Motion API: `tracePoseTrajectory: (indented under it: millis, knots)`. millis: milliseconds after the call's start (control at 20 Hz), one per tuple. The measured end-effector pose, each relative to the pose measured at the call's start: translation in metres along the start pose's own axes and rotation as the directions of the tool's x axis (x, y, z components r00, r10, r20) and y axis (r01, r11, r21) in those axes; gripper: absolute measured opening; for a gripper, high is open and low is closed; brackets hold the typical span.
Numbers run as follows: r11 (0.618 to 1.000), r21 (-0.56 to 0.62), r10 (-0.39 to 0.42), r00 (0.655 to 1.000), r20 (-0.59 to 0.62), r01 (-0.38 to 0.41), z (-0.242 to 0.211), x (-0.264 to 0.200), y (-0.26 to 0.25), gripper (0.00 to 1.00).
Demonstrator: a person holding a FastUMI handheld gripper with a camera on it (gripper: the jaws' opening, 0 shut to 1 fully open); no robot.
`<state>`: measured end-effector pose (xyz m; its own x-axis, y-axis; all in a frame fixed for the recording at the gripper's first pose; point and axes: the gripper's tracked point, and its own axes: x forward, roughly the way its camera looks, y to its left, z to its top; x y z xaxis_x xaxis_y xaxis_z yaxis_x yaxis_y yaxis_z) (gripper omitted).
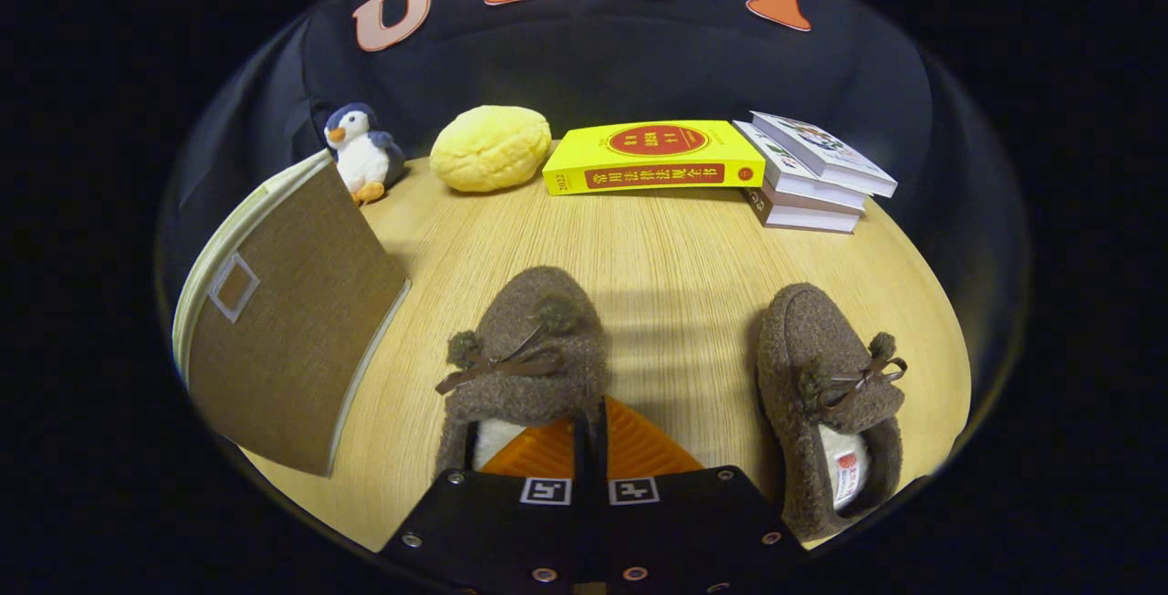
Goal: Open the storage box then place both shoes into the box .Put the left shoe in first, then the right shoe, with the right side of both shoes facing outward in a uniform manner.
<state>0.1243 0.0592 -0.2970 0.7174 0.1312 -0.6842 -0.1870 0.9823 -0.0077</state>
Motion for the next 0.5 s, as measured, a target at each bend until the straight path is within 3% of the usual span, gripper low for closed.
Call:
tracePoseTrajectory:
  millis: [300, 500]
  knots:
    - [1.0, 0.016, 0.008, 1.0, 0.029, -0.009, 0.026, -0.028, -0.004, 0.01]
    - [0.998, 0.052, -0.041, 0.996, 0.085, 0.037, 0.053, -0.051, -0.004, 0.01]
